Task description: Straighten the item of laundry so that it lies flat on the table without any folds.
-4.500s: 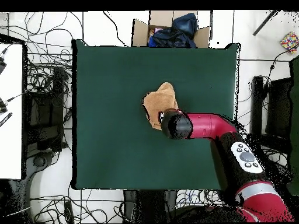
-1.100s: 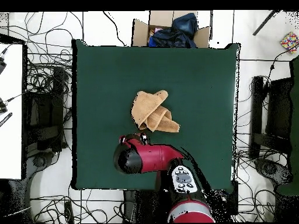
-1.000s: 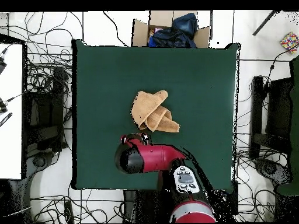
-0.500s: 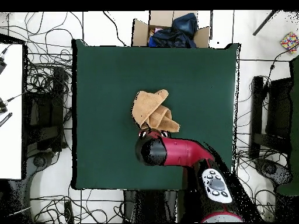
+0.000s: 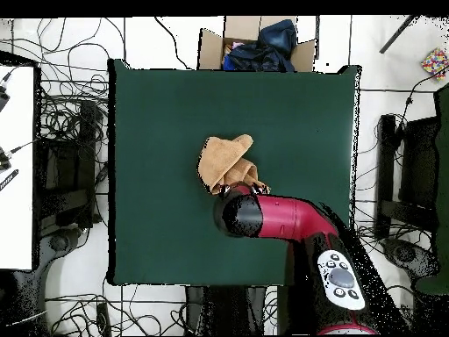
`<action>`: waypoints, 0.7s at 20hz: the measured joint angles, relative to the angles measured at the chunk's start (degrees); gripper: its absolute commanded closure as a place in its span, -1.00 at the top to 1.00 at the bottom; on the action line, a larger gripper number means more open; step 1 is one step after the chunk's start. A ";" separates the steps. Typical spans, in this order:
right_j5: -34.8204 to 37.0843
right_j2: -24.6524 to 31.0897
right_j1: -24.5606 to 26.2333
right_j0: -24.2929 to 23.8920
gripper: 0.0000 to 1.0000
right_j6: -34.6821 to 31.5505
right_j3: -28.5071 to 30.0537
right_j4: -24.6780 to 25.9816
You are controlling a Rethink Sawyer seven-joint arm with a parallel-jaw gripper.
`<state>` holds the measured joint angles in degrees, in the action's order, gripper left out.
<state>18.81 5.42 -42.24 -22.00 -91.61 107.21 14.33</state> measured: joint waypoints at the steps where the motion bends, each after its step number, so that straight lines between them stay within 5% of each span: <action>1: 0.00 0.07 0.01 0.02 1.00 0.00 -0.10 0.00; 14: 0.01 6.50 0.02 -1.32 1.00 0.00 -0.04 0.35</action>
<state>18.82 11.93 -42.22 -23.32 -91.61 107.17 14.69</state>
